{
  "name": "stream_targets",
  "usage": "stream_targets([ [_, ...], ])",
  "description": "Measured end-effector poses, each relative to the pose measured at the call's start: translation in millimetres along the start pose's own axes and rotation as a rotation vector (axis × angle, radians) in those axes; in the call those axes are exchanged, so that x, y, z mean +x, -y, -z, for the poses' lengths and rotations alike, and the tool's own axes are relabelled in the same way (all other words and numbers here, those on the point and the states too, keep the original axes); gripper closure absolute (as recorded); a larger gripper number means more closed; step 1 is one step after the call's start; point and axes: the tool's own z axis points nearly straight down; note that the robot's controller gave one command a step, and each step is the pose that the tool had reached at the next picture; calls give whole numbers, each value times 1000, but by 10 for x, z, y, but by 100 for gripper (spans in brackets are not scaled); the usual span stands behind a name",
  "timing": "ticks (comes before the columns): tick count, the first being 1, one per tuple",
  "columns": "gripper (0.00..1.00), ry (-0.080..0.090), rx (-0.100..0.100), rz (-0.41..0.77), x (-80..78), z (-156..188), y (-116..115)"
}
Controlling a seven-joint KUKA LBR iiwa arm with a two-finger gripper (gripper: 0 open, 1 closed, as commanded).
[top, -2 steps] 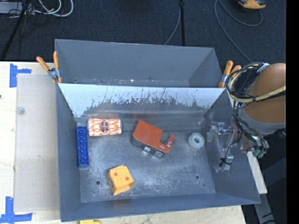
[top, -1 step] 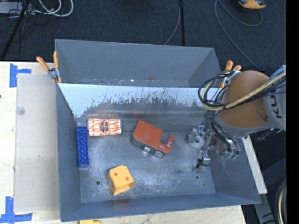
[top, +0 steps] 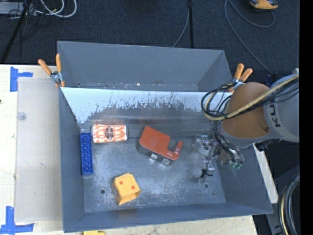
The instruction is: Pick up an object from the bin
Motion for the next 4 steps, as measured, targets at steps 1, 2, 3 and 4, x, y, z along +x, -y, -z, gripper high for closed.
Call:
stream_targets([
  [1,0,-5,8,-45,-88,-177,-160],
  [2,0,0,1,53,-382,-164,-486],
  [3,0,-3,3,62,-424,-164,-554],
  [4,0,-1,3,-194,-500,-158,-616],
])
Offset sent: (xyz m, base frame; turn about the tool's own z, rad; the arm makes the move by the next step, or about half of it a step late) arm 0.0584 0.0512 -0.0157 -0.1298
